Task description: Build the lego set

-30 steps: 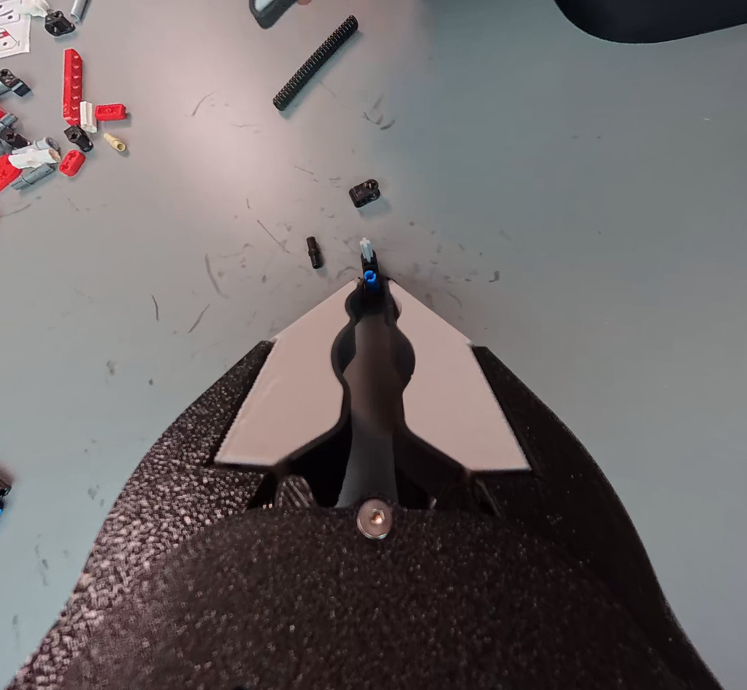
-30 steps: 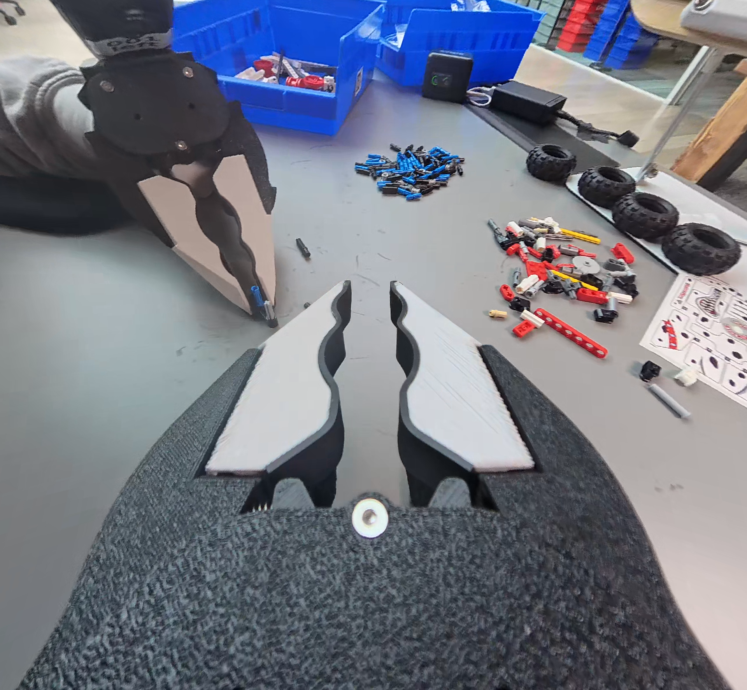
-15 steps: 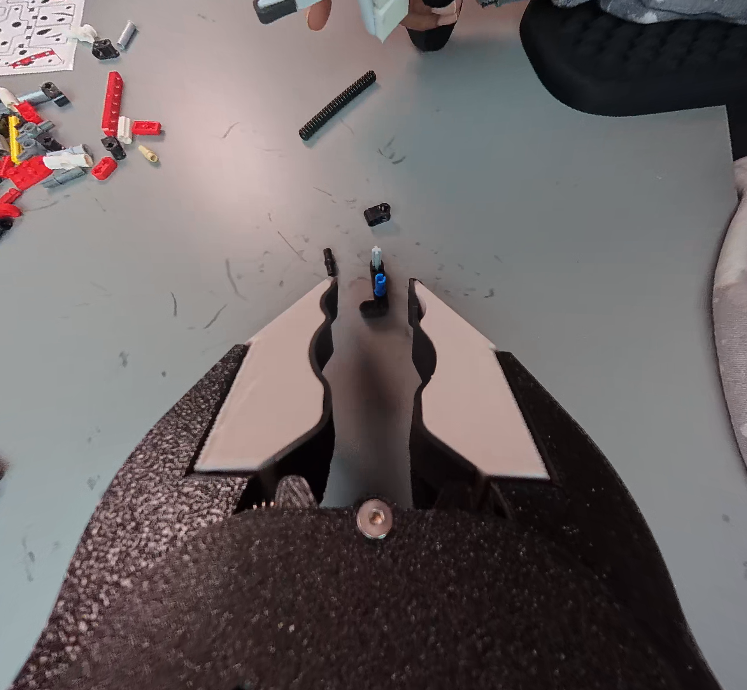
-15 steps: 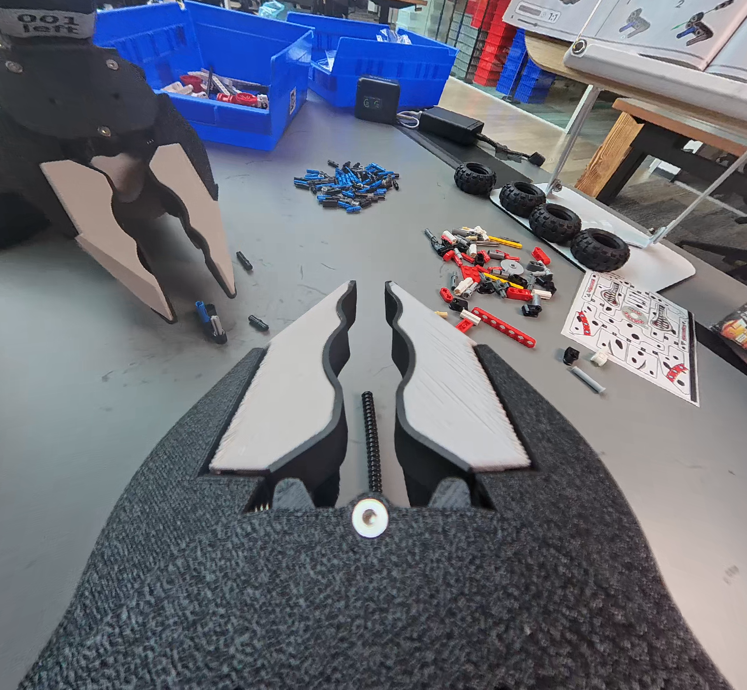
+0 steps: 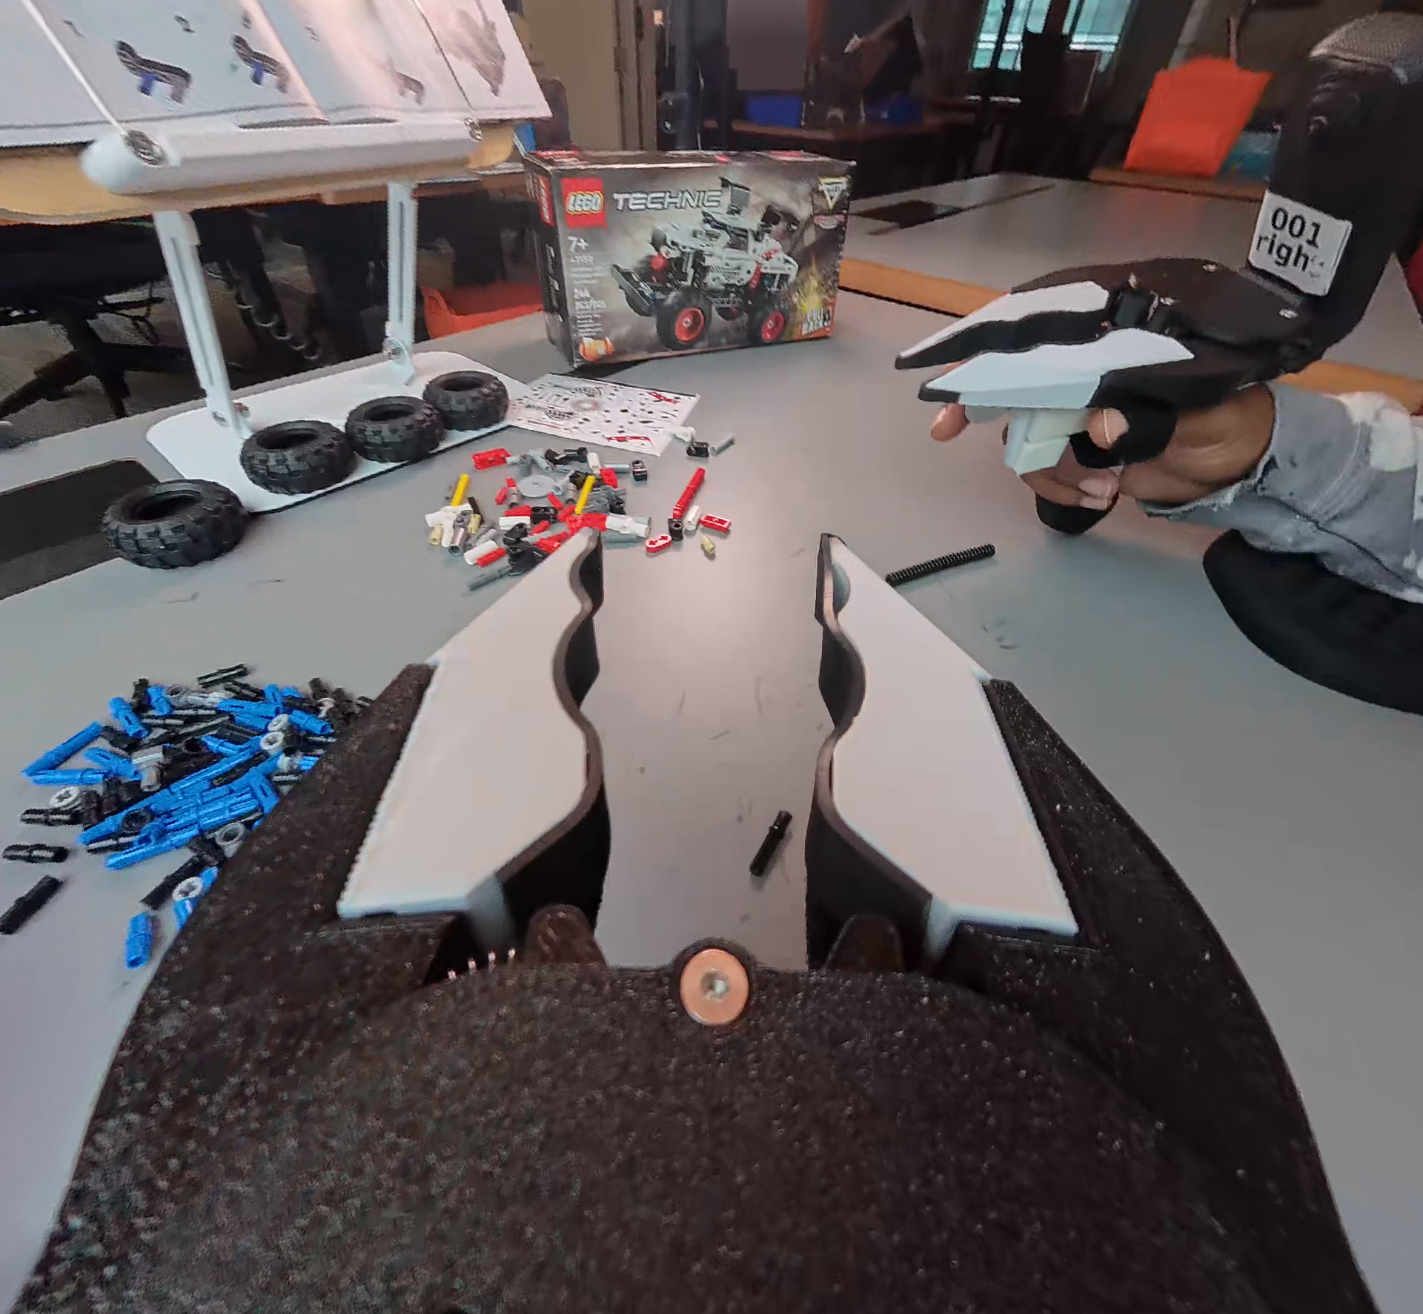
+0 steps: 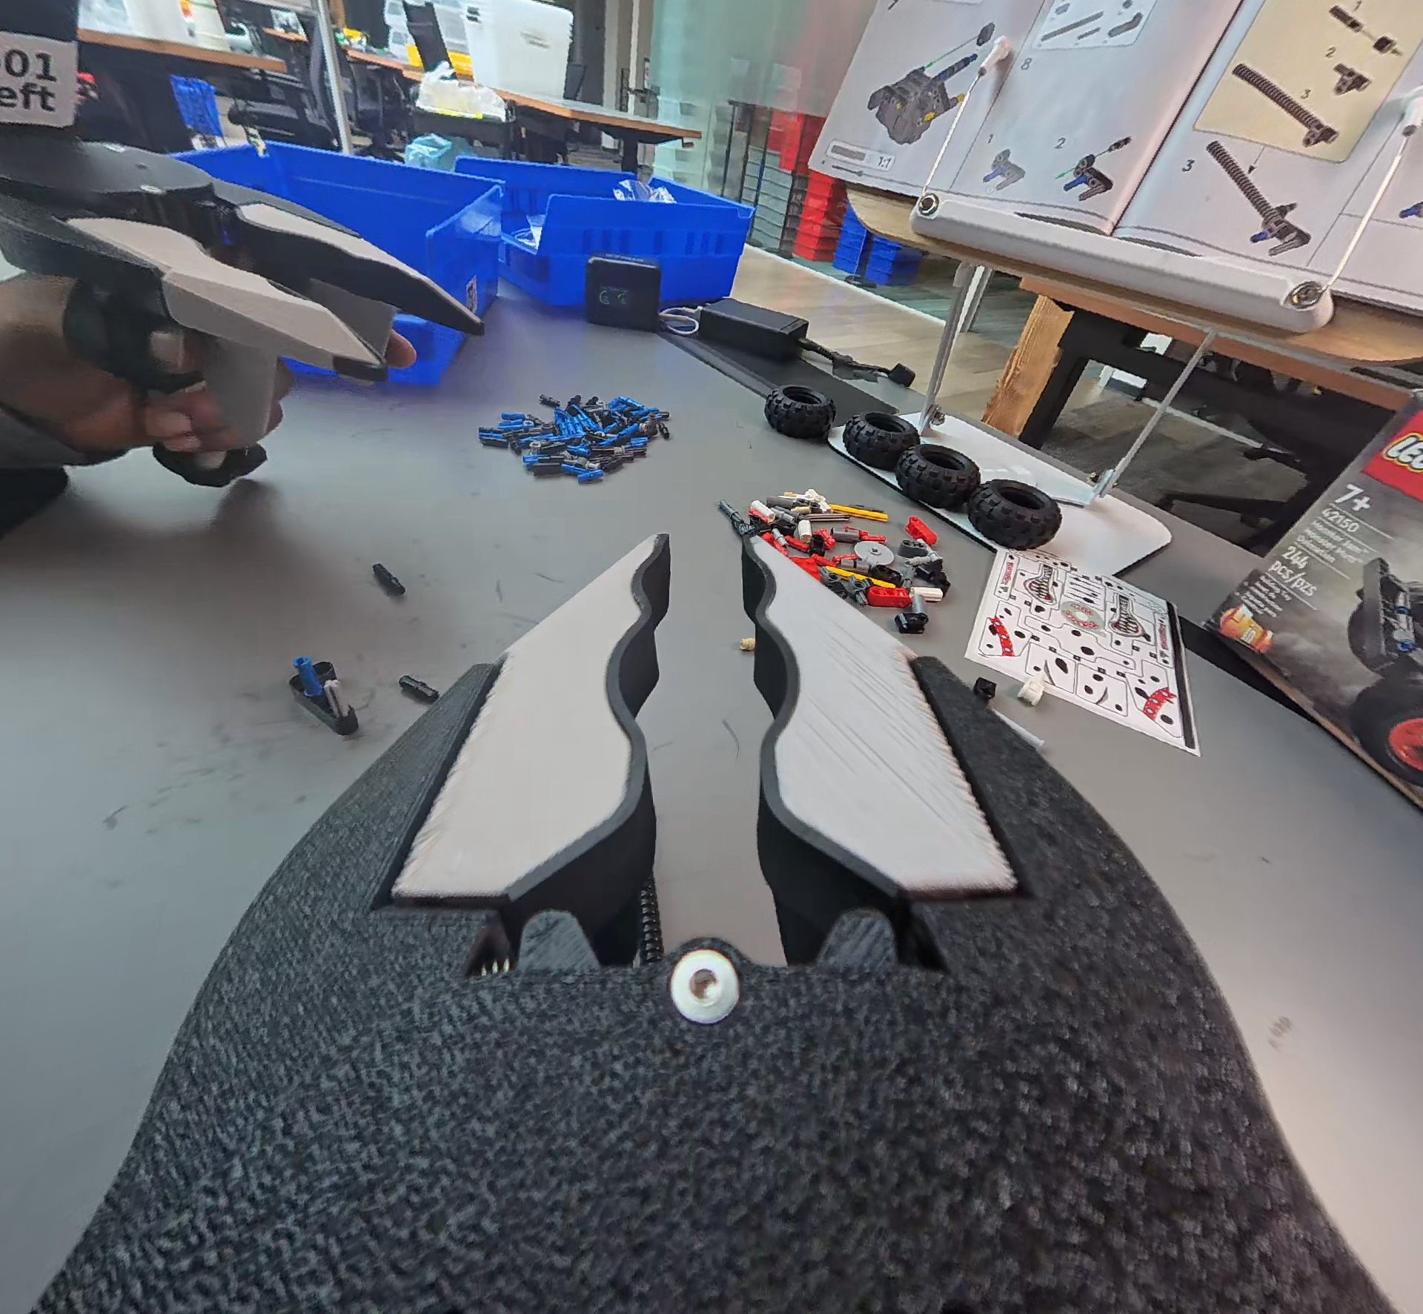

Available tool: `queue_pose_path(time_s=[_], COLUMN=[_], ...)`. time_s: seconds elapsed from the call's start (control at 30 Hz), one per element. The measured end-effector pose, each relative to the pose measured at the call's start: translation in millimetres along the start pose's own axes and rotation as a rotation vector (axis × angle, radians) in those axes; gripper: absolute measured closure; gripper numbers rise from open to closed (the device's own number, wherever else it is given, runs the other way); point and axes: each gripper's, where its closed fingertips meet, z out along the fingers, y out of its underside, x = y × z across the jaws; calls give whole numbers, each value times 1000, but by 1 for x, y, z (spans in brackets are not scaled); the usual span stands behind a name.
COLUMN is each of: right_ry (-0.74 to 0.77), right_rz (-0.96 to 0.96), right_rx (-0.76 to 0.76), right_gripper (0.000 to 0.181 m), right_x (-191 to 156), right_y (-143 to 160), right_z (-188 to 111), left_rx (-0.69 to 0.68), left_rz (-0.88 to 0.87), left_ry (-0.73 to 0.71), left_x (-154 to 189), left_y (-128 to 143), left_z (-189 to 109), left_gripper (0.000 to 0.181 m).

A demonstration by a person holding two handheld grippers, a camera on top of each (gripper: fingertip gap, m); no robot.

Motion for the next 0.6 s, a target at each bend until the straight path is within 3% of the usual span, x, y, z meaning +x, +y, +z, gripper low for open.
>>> queue_pose_path(time_s=[0.23,0.6], right_ry=[36,140], right_rz=[21,52], right_rx=[-5,95], right_gripper=[162,163], right_x=[6,18], right_y=[4,-21], right_z=[3,0], left_rx=[23,-20], left_rz=[0,39], left_ry=[-42,3], left_x=[-8,5], left_y=[-5,-1], left_z=[-4,-2], left_gripper=[127,130])
